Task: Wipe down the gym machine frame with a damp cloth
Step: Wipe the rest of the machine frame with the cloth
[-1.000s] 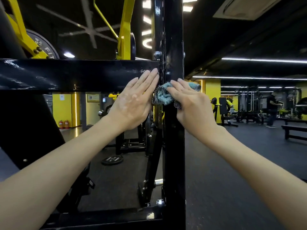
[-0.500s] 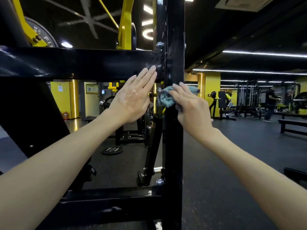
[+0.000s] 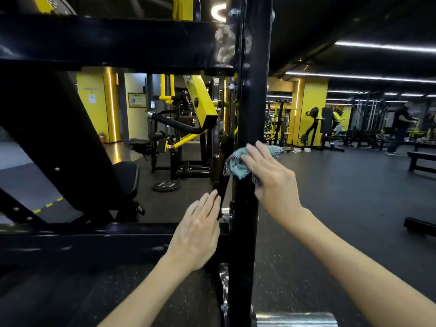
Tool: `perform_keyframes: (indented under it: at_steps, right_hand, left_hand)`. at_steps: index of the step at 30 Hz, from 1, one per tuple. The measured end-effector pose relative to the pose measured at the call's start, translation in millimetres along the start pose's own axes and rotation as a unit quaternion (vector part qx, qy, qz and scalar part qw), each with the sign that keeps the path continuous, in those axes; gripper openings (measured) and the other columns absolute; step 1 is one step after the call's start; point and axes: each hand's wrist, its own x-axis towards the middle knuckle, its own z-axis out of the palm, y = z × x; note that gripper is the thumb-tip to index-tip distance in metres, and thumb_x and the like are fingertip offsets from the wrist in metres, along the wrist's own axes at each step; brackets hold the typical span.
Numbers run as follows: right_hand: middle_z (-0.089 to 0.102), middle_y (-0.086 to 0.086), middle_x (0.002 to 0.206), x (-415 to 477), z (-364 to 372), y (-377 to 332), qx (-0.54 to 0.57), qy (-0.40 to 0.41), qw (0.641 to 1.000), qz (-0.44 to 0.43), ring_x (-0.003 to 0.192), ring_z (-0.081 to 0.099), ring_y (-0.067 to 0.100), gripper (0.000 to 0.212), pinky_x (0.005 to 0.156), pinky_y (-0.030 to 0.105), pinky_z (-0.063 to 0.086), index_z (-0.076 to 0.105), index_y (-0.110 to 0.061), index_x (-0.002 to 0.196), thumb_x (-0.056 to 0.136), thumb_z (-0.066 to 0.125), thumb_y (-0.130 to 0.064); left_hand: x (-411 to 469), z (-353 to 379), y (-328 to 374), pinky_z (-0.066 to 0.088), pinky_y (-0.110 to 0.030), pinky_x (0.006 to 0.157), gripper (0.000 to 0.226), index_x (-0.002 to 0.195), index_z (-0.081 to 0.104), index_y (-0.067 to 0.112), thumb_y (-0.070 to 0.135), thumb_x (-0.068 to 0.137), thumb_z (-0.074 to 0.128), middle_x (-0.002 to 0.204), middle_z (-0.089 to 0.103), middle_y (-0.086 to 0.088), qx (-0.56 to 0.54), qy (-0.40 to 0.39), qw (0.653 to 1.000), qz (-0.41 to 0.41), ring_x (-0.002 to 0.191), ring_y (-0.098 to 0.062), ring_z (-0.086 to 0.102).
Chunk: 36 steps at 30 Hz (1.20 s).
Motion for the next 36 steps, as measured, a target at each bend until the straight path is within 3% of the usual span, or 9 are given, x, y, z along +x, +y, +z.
perform_keyframes:
  at_steps: [3, 8, 11, 14, 18, 22, 28, 31, 36]
  right_hand:
    - [0.057, 0.012, 0.136, -31.7, 13.4, -3.5, -0.008, 0.022, 1.000, 0.005, 0.132, 0.049, 0.032, 0.069, 0.111, 0.026, 0.035, 0.066, -0.001, 0.124, 0.060, 0.078, 0.022]
    - [0.055, 0.007, 0.140, -114.2, 29.0, -12.9, 0.005, -0.039, 0.999, -0.024, 0.136, 0.046, 0.027, 0.071, 0.108, 0.031, 0.043, 0.064, -0.004, 0.127, 0.062, 0.080, 0.020]
    - [0.056, 0.005, 0.139, -109.7, 17.3, -10.2, 0.003, -0.088, 0.995, -0.043, 0.136, 0.045, 0.024, 0.072, 0.103, 0.031, 0.048, 0.066, -0.007, 0.126, 0.059, 0.084, 0.014]
    - [0.059, 0.008, 0.137, -69.4, 2.5, -3.2, -0.046, -0.098, 0.992, -0.073, 0.133, 0.049, 0.026, 0.069, 0.105, 0.033, 0.044, 0.066, -0.007, 0.126, 0.061, 0.087, 0.006]
    - [0.056, 0.007, 0.140, -10.6, 0.8, -0.2, -0.057, -0.028, 0.997, -0.034, 0.136, 0.045, 0.027, 0.068, 0.107, 0.031, 0.037, 0.062, -0.007, 0.130, 0.066, 0.079, 0.011]
    - [0.054, 0.015, 0.140, -60.9, 20.8, -9.4, -0.029, 0.017, 0.999, -0.012, 0.135, 0.045, 0.035, 0.065, 0.109, 0.039, 0.036, 0.062, 0.000, 0.128, 0.067, 0.070, 0.022]
    - [0.060, 0.008, 0.135, -158.1, 22.9, -20.7, 0.004, -0.096, 0.994, -0.061, 0.132, 0.048, 0.025, 0.054, 0.090, 0.034, 0.057, 0.068, -0.004, 0.122, 0.079, 0.041, 0.016]
    - [0.060, 0.012, 0.134, -117.2, 12.0, -10.0, -0.014, -0.102, 0.992, -0.078, 0.130, 0.051, 0.031, 0.057, 0.093, 0.041, 0.055, 0.067, -0.002, 0.122, 0.070, 0.058, 0.018]
    - [0.057, 0.015, 0.137, -90.4, 23.2, -17.4, -0.003, -0.025, 1.000, 0.018, 0.131, 0.048, 0.037, 0.061, 0.102, 0.038, 0.044, 0.066, 0.001, 0.123, 0.067, 0.065, 0.026]
  left_hand:
    - [-23.6, 18.4, 3.7, 0.038, -0.036, 0.114, 0.056, 0.138, 0.055, 0.002, 0.030, 0.095, 0.031, 0.147, 0.049, -0.012, 0.022, -0.023, 0.999, -0.024, 0.135, -0.023, 0.049]
    - [-42.8, 31.6, 3.6, 0.036, -0.036, 0.111, 0.056, 0.133, 0.060, 0.000, 0.028, 0.093, 0.033, 0.141, 0.056, -0.013, 0.036, -0.045, 0.998, -0.022, 0.130, -0.024, 0.055]
    - [-39.6, 31.5, 5.9, 0.049, -0.039, 0.105, 0.055, 0.129, 0.063, -0.001, 0.027, 0.092, 0.033, 0.134, 0.062, -0.014, 0.027, -0.052, 0.998, -0.037, 0.124, -0.023, 0.060]
    - [-40.3, 33.6, 8.5, 0.050, -0.041, 0.103, 0.054, 0.128, 0.063, -0.002, 0.027, 0.092, 0.034, 0.131, 0.063, -0.014, 0.021, -0.056, 0.997, -0.045, 0.122, -0.024, 0.062]
    - [-43.1, 35.8, 7.0, 0.045, -0.039, 0.108, 0.044, 0.131, 0.060, -0.001, 0.023, 0.095, 0.051, 0.132, 0.063, -0.013, 0.015, -0.024, 0.999, -0.031, 0.124, -0.023, 0.060]
    - [-44.0, 37.0, 8.8, 0.043, -0.041, 0.110, 0.056, 0.134, 0.057, -0.003, 0.013, 0.083, 0.074, 0.135, 0.060, -0.014, 0.014, -0.012, 0.999, -0.036, 0.126, -0.026, 0.058]
    - [-45.7, 36.3, 9.5, 0.041, -0.045, 0.111, 0.061, 0.136, 0.053, -0.005, 0.009, 0.081, 0.072, 0.139, 0.057, -0.017, 0.002, -0.012, 0.999, -0.042, 0.129, -0.029, 0.054]
    - [-45.6, 34.5, 11.7, 0.037, -0.044, 0.112, 0.061, 0.137, 0.052, -0.005, 0.011, 0.082, 0.071, 0.140, 0.056, -0.017, 0.002, -0.021, 0.999, -0.047, 0.130, -0.029, 0.053]
    - [-47.4, 33.9, 13.6, 0.017, -0.036, 0.118, 0.061, 0.145, 0.042, -0.004, 0.007, 0.088, 0.063, 0.149, 0.046, -0.017, 0.005, -0.033, 0.998, -0.059, 0.140, -0.028, 0.042]
